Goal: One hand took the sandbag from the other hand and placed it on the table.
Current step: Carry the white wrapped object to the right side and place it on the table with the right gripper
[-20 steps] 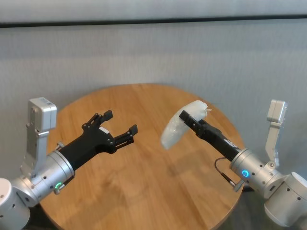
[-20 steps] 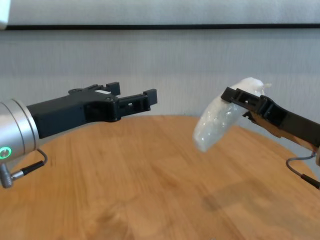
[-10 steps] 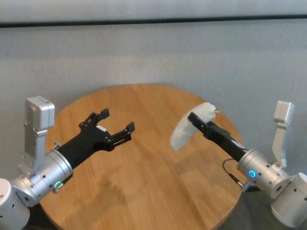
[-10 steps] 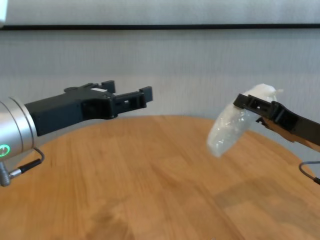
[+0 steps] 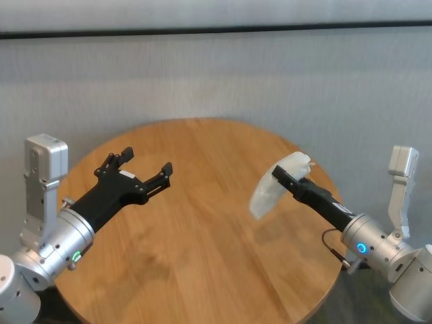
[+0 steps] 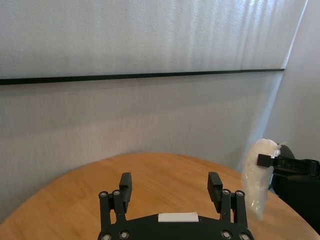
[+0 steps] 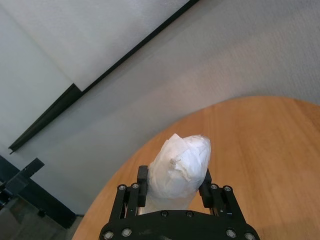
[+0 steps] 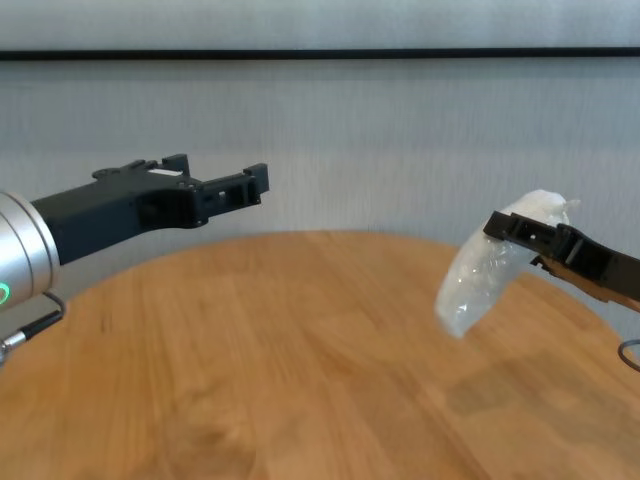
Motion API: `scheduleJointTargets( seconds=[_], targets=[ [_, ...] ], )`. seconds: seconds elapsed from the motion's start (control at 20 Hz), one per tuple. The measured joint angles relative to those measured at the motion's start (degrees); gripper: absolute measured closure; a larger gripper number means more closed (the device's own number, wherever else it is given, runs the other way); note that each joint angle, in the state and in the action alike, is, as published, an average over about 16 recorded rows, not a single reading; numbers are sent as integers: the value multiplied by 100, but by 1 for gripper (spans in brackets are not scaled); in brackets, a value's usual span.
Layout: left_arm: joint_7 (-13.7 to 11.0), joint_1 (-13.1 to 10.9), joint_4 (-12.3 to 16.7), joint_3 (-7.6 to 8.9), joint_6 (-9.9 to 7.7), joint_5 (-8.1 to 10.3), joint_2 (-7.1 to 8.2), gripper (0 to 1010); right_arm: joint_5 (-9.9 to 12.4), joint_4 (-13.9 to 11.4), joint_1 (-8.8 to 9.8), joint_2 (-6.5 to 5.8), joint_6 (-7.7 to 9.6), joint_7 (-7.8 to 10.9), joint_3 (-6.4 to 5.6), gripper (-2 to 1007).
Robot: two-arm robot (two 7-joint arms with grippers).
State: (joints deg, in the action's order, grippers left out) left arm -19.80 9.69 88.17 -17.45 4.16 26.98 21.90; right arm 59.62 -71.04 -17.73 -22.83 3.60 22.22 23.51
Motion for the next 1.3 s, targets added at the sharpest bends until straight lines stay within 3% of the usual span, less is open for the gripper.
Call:
scheduleJointTargets(
  seconds=[0.55, 1.3],
  targets=[
    [135, -71, 34, 194, -74, -183, -150, 10, -267, 106, -24, 16, 226, -512, -107, 410],
    [-11, -100, 30, 323, -161, -148, -240, 10, -716, 317, -134, 75, 428, -1064, -228, 410]
  ],
)
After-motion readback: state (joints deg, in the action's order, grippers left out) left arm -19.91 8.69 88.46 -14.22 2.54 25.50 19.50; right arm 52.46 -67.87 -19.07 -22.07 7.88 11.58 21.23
